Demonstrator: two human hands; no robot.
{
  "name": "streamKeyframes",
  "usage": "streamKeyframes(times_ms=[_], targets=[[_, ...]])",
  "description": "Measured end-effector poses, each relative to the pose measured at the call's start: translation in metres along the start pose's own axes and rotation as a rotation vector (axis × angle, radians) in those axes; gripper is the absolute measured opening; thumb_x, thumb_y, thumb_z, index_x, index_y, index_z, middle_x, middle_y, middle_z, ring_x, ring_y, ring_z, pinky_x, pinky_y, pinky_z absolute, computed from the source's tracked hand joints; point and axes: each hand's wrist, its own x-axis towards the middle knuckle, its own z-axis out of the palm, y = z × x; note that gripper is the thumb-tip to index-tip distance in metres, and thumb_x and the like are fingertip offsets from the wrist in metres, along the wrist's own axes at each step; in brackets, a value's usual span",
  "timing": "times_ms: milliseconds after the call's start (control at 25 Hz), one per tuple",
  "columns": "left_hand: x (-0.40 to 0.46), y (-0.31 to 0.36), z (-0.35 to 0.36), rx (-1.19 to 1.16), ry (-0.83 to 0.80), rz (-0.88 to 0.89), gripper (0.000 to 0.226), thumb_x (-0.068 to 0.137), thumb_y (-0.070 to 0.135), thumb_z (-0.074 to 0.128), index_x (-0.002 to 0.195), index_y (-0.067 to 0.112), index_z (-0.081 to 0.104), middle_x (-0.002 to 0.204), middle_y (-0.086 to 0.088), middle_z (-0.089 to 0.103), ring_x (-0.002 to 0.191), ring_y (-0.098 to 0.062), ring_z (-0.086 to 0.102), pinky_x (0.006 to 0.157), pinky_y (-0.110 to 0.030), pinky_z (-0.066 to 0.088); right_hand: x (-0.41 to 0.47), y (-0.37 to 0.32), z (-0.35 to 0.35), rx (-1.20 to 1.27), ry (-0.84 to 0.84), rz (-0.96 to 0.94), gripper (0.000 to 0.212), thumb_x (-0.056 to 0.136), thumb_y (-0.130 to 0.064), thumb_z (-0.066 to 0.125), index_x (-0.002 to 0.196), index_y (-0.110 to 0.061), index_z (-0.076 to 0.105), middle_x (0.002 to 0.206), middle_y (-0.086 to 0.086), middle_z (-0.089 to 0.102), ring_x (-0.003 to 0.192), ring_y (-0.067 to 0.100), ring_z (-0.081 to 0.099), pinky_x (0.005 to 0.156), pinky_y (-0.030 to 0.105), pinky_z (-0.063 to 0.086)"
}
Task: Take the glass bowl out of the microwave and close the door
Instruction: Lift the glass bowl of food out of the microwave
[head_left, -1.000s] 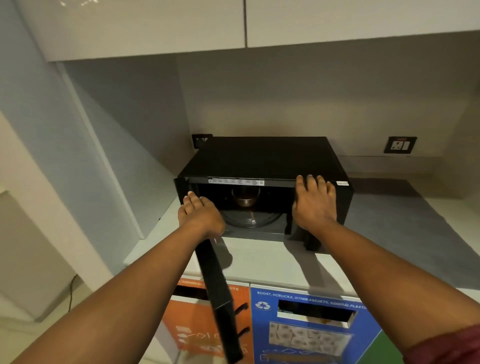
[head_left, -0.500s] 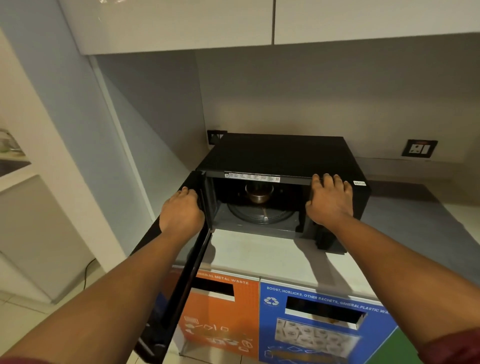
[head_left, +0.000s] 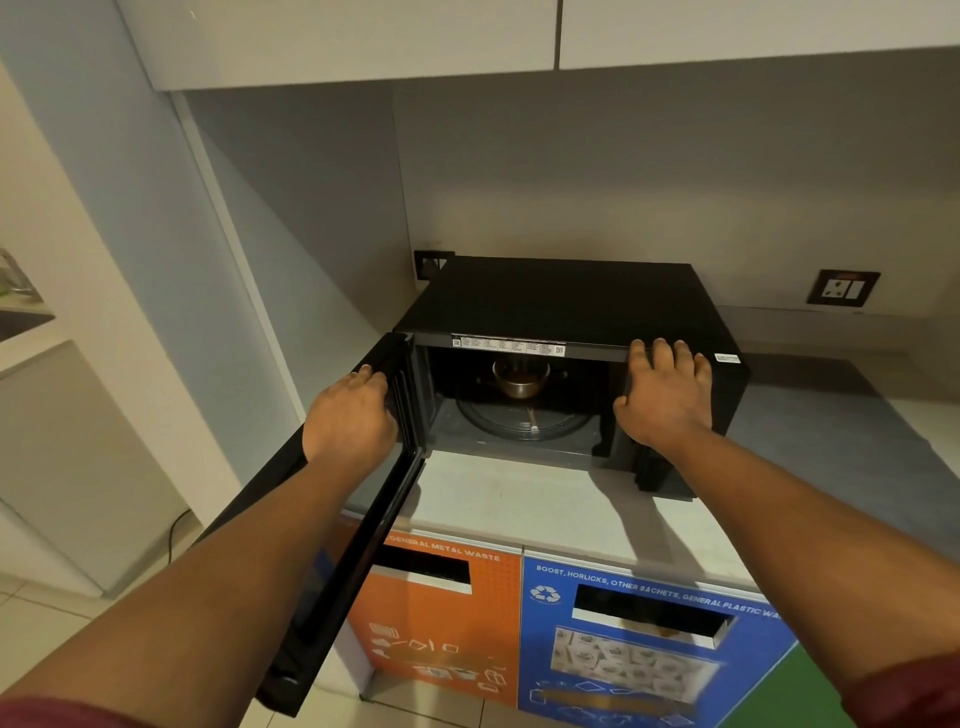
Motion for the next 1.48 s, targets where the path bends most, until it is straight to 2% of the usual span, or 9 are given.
streamKeyframes(times_ms=[160, 320, 560, 760, 1040, 1200, 1280, 1400, 1480], targets=[[-0.002, -0.001, 0.002, 0.014, -0.042, 0.016, 0.046, 0.092, 0.019, 0.054, 0.138, 0.013, 0.06, 0.149, -0.01, 0.058, 0.136, -0.032, 0.054, 0.111, -0.048, 0.045, -0.001, -0.001, 0.005, 0.008, -0.006, -0.005, 0.091, 0.09, -0.049, 0.06, 0.16, -0.017, 0.013, 0.168, 0.017, 0.017, 0.156, 0.041, 0.008, 0.124, 0.056, 0.01], [-0.003, 0.003, -0.008, -0.156, 0.039, 0.017, 0.046, 0.094, 0.017, 0.05, 0.139, 0.016, 0.059, 0.14, -0.004, 0.064, 0.125, -0.027, 0.062, 0.106, -0.049, 0.048, -0.021, -0.015, 0.01, 0.111, 0.016, -0.032, 0.091, 0.092, -0.046, 0.058, 0.161, -0.014, 0.008, 0.171, 0.015, 0.006, 0.157, 0.036, -0.003, 0.124, 0.052, 0.005], [-0.004, 0.017, 0.003, -0.476, 0.167, 0.027, 0.043, 0.092, 0.014, 0.048, 0.133, 0.014, 0.063, 0.135, -0.006, 0.066, 0.126, -0.027, 0.059, 0.11, -0.047, 0.045, -0.059, -0.056, 0.02, 0.489, 0.09, -0.058, 0.074, 0.097, -0.038, 0.053, 0.159, -0.015, 0.021, 0.168, 0.009, 0.024, 0.157, 0.026, 0.014, 0.121, 0.041, 0.008], [0.011, 0.055, 0.051, -0.894, 0.112, -0.259, 0.041, 0.098, 0.015, 0.05, 0.138, 0.016, 0.06, 0.141, -0.006, 0.059, 0.124, -0.018, 0.056, 0.097, -0.024, 0.038, -0.046, -0.069, 0.034, 0.869, 0.026, 0.044, 0.065, 0.102, -0.037, 0.049, 0.159, -0.017, 0.025, 0.168, 0.006, 0.025, 0.153, 0.025, 0.025, 0.123, 0.044, 0.025], [0.057, 0.089, 0.157, -1.35, 0.083, -0.608, 0.042, 0.103, 0.014, 0.05, 0.145, 0.01, 0.053, 0.146, -0.007, 0.058, 0.135, -0.02, 0.053, 0.111, -0.027, 0.04, 0.027, -0.082, 0.104, 1.289, -0.035, 0.23, 0.059, 0.103, -0.04, 0.045, 0.157, -0.019, 0.033, 0.165, 0.003, 0.033, 0.15, 0.019, 0.032, 0.119, 0.032, 0.025], [0.092, 0.1, 0.223, -1.359, 0.093, -0.574, 0.047, 0.104, 0.02, 0.05, 0.149, 0.007, 0.048, 0.151, -0.011, 0.054, 0.139, -0.022, 0.05, 0.118, -0.033, 0.035, 0.066, -0.082, 0.169, 1.494, -0.009, 0.303, 0.033, 0.104, -0.031, 0.046, 0.127, -0.013, 0.06, 0.12, -0.002, 0.065, 0.114, 0.013, 0.057, 0.097, 0.022, 0.042], [0.106, 0.101, 0.244, -1.362, 0.095, -0.512, 0.041, 0.103, 0.024, 0.049, 0.14, 0.006, 0.055, 0.14, -0.014, 0.061, 0.129, -0.025, 0.056, 0.107, -0.03, 0.04, 0.082, -0.083, 0.19, 1.601, 0.006, 0.327, 0.018, 0.103, -0.028, 0.047, 0.105, -0.018, 0.062, 0.104, -0.002, 0.065, 0.106, 0.018, 0.06, 0.089, 0.02, 0.046], [0.13, 0.108, 0.273, -1.485, 0.135, -0.451, 0.016, 0.1, 0.024, 0.047, 0.098, 0.014, 0.059, 0.101, -0.016, 0.059, 0.096, -0.025, 0.059, 0.09, -0.043, 0.047, 0.101, -0.082, 0.218, 1.676, -0.037, 0.266, 0.042, 0.099, -0.035, 0.045, 0.107, 0.004, 0.062, 0.102, 0.032, 0.06, 0.091, 0.041, 0.055, 0.084, 0.038, 0.042], [0.146, 0.113, 0.287, -1.584, 0.128, -0.454, 0.016, 0.101, 0.018, 0.045, 0.096, 0.012, 0.059, 0.1, -0.016, 0.06, 0.095, -0.026, 0.058, 0.099, -0.053, 0.049, 0.111, -0.085, 0.225, 1.716, -0.034, 0.265, 0.052, 0.1, -0.038, 0.045, 0.113, 0.009, 0.061, 0.103, 0.039, 0.06, 0.088, 0.014, 0.038, 0.083, 0.03, 0.024]])
